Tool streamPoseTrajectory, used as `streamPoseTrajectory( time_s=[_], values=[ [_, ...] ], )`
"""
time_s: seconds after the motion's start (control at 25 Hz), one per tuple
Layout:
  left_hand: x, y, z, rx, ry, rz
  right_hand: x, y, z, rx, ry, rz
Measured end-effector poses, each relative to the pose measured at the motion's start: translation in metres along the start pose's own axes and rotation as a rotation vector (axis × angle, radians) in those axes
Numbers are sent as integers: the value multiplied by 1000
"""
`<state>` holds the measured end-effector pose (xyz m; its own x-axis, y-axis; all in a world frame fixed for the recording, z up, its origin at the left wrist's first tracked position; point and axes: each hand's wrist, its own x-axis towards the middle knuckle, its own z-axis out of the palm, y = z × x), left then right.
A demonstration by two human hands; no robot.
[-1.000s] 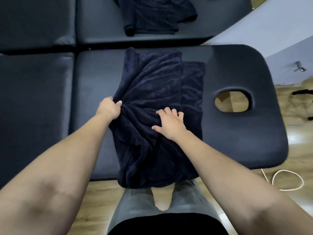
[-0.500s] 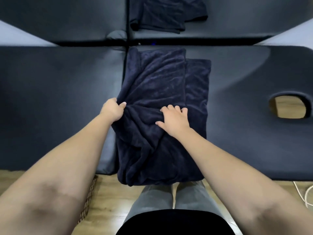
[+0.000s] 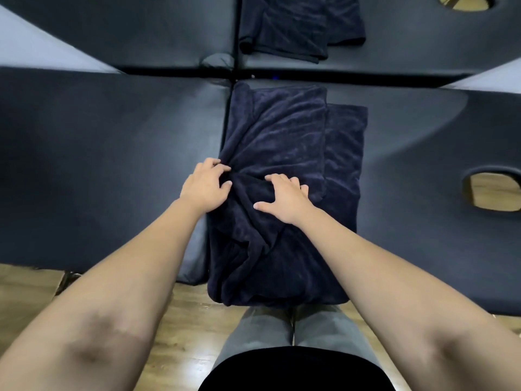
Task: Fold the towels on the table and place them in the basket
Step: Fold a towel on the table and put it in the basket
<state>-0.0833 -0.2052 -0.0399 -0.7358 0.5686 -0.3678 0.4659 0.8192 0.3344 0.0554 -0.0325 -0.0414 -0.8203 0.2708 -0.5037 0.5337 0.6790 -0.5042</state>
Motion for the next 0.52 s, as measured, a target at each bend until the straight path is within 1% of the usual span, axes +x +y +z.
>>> streamPoseTrajectory(
  time_s=[0.04, 0.12, 0.2, 0.28, 0.4, 0.48, 0.52],
  values=[
    [-2, -2, -1, -2, -63, 5, 2, -3, 2, 2, 1, 8],
    [-8, -5, -2, 19, -139, 14, 5, -7, 6, -1, 0, 17],
    [-14, -5, -2, 88, -178, 7, 7, -12, 9, -23, -30, 14],
    [-18, -4, 0, 90, -166, -18, 9, -16, 11, -50, -45, 17],
    [-18, -4, -1, -62, -136, -166, 6, -16, 13, -31, -35, 30],
    [-14, -10, -2, -29, -181, -225, 3, -13, 10, 23, -22, 18],
    [-14, -13, -4, -69, -197, -247, 2, -11, 7, 70, -5, 20]
  ],
)
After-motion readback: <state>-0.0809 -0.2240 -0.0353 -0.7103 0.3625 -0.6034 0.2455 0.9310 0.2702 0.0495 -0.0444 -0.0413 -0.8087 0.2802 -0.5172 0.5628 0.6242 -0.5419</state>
